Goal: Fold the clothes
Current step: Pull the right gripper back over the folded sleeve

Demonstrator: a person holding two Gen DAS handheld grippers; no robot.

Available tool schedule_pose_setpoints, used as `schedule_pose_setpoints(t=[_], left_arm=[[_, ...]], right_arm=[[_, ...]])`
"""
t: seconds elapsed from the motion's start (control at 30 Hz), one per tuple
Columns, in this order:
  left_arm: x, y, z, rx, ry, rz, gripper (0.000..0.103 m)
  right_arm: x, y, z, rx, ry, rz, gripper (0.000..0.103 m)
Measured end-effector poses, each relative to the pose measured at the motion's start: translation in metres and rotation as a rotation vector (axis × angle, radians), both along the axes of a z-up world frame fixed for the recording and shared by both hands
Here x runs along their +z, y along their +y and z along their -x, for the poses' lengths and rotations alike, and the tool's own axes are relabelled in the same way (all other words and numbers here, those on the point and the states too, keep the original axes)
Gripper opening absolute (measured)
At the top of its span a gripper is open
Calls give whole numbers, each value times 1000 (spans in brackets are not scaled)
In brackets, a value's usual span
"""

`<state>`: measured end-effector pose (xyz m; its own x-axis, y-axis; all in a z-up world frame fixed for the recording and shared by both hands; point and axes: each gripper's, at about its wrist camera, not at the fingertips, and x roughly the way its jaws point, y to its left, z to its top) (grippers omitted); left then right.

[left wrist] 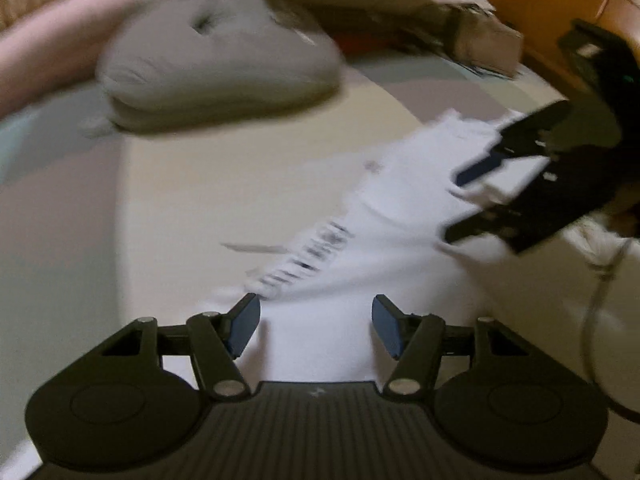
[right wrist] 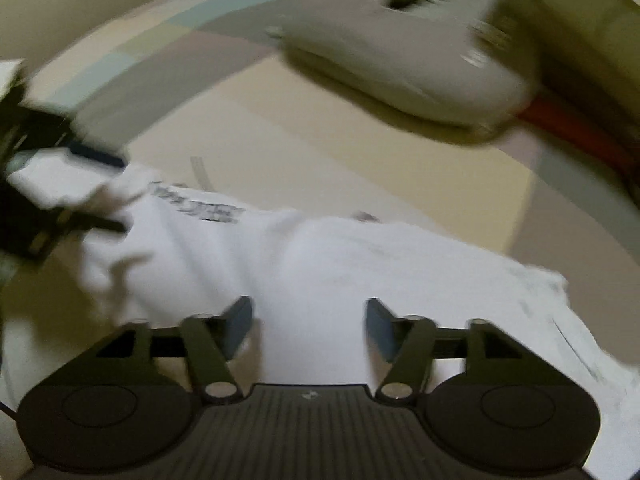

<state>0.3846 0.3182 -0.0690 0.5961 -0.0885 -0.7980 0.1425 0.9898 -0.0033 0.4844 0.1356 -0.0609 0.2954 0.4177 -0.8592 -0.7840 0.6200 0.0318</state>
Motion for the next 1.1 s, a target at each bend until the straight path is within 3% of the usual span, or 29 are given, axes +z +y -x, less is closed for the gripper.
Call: schedule_pose_setpoints(t=[0.07,0.13,0.23,0.47,0.57,0.7,0.8,0.97,1.1], left_arm=[[-2,0,-2,22,0,5,64],[-4,0,-4,44,0,11,67],[-8,0,-7,76,0,19,69],[-16,0,-15,153,0,38,66],[-10,3,1,195,-14,18,66],[-10,2,44,296,-10,-72,67],[-25,13,58,396,38,-74,67],[-31,43,51,481,15,-58,81],[-23,64,37,514,0,-88,76]], right_arm=[[-8,3,-8,-16,-18,-7,75],[-16,7,-15,-31,-36,-14,91],[-28,12,-27,-54,-63,-24,103],[-17,22,-46,-96,-81,-31,101],[-3,14,-27,-74,-57,-41,101],[3,13,7,-20,-14,-51,101],[-12,29,22,-1,-20,-35,101],[-24,61,-6,-50,-73,-47,103],[-15,71,-22,-68,-57,-61,101]])
